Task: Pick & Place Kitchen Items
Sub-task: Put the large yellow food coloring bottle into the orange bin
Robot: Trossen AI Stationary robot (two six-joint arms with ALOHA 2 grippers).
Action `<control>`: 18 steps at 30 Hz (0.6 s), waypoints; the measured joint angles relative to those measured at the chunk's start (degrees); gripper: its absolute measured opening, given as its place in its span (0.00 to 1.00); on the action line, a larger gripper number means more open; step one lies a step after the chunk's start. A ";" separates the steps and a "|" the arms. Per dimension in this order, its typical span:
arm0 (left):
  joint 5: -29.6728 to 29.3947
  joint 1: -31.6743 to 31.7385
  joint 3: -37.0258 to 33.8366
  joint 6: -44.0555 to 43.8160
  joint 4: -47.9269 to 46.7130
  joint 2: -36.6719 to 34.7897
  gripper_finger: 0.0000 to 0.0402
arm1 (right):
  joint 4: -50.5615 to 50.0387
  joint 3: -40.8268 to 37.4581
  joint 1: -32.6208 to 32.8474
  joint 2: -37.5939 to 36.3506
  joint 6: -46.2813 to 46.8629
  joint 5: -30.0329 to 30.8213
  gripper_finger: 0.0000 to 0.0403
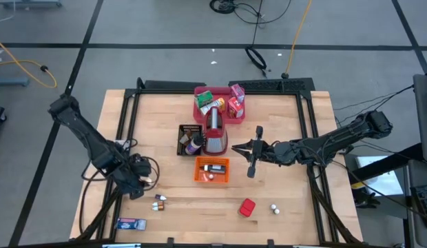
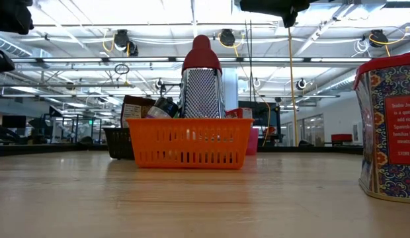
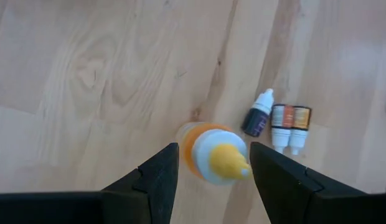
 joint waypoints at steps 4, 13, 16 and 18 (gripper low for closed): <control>0.00 -0.01 0.00 1.08 -0.02 1.42 0.46 | 0.02 0.00 0.00 0.00 0.00 0.00 0.04; -0.70 0.00 0.13 3.41 0.07 1.74 0.23 | 0.02 0.00 -0.01 0.00 -0.01 0.00 0.04; -0.93 0.00 0.13 3.39 0.09 1.74 0.23 | 0.02 0.00 -0.02 0.00 0.00 0.00 0.04; -1.06 0.02 0.13 3.37 0.09 1.74 0.23 | 0.01 0.00 0.00 0.00 0.00 0.00 0.04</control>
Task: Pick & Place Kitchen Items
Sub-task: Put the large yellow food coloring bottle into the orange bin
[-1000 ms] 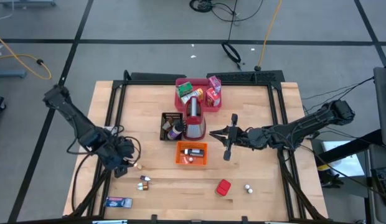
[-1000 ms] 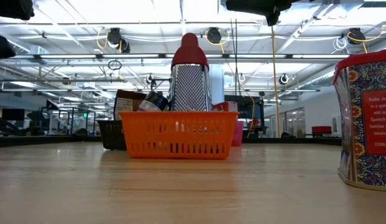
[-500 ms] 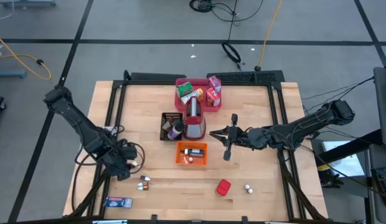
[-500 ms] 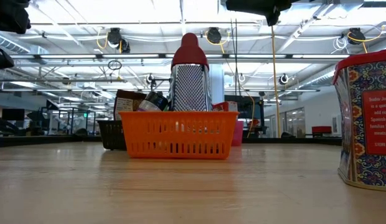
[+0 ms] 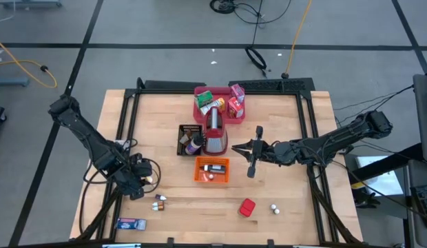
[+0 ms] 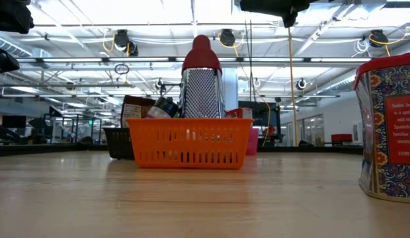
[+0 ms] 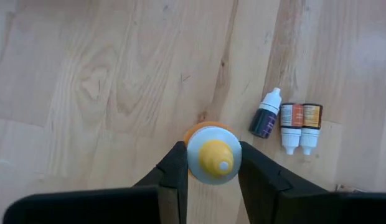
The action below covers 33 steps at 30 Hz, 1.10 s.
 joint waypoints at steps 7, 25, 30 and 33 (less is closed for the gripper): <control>-1.03 1.09 1.25 0.62 -0.42 0.07 0.23 | 0.01 0.00 -0.01 0.00 0.00 0.00 0.04; -5.84 17.56 9.18 29.86 13.61 0.15 0.23 | -0.23 0.00 0.00 0.00 0.00 0.00 0.04; -5.85 22.60 9.18 36.53 18.25 0.62 0.23 | -0.43 0.00 0.00 0.00 0.00 0.00 0.04; -4.90 25.19 9.20 39.61 20.75 2.25 0.23 | -0.44 0.00 0.00 0.00 0.00 0.00 0.04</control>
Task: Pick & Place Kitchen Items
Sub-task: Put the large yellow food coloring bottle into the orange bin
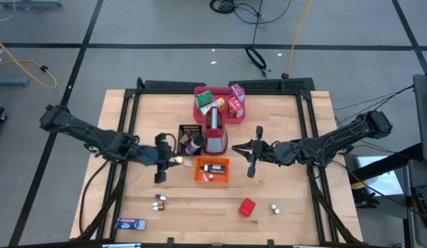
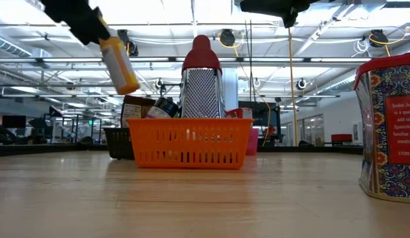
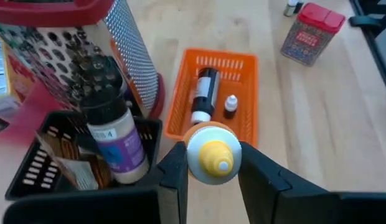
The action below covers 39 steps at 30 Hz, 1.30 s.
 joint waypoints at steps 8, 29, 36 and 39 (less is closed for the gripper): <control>5.88 5.31 0.02 6.65 8.90 7.49 0.23 | -0.16 0.00 0.00 0.00 0.00 0.00 0.04; 11.16 12.89 0.02 8.50 12.60 19.39 0.27 | 0.09 -0.94 -0.67 0.00 0.01 -0.02 0.04; 11.51 13.57 0.02 8.99 13.75 22.02 0.28 | 3.10 -3.72 -1.84 0.02 0.50 0.00 0.04; 11.53 13.56 0.00 10.19 15.21 22.74 0.28 | 5.84 -4.80 -2.14 0.02 0.38 -0.01 0.04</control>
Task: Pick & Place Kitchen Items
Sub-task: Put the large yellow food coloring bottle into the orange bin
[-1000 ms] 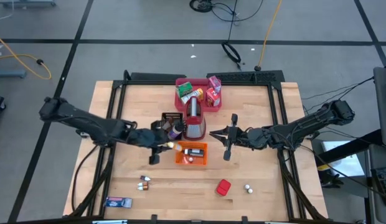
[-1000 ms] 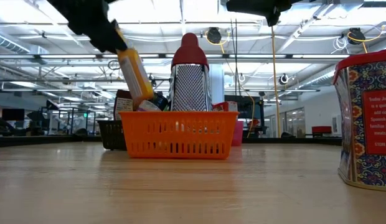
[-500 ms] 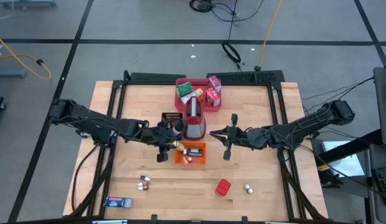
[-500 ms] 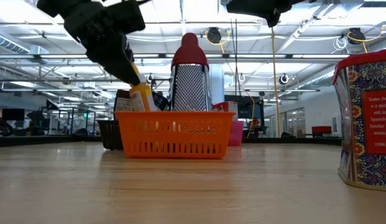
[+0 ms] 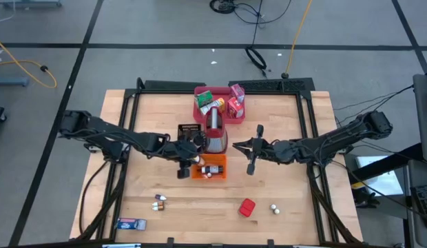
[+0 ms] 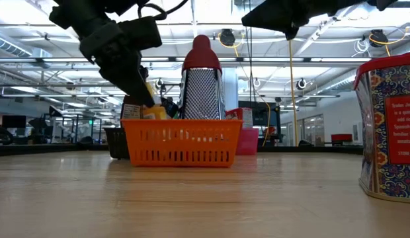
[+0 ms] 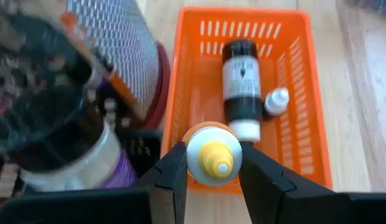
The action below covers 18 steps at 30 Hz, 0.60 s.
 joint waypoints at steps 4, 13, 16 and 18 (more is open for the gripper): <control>-0.38 0.00 0.00 0.21 -0.12 0.08 0.28 | 0.76 -0.28 0.02 0.00 -0.14 -0.01 0.04; -0.81 0.00 0.00 0.19 -0.03 0.08 0.33 | 0.70 -0.28 0.02 0.00 -0.14 -0.03 0.04; -1.96 0.00 0.00 0.20 0.06 0.08 0.41 | 0.69 -0.28 0.02 0.00 -0.14 -0.03 0.04; -2.66 0.00 0.00 0.19 0.04 0.06 0.47 | 0.70 -0.28 0.02 0.00 -0.14 -0.04 0.04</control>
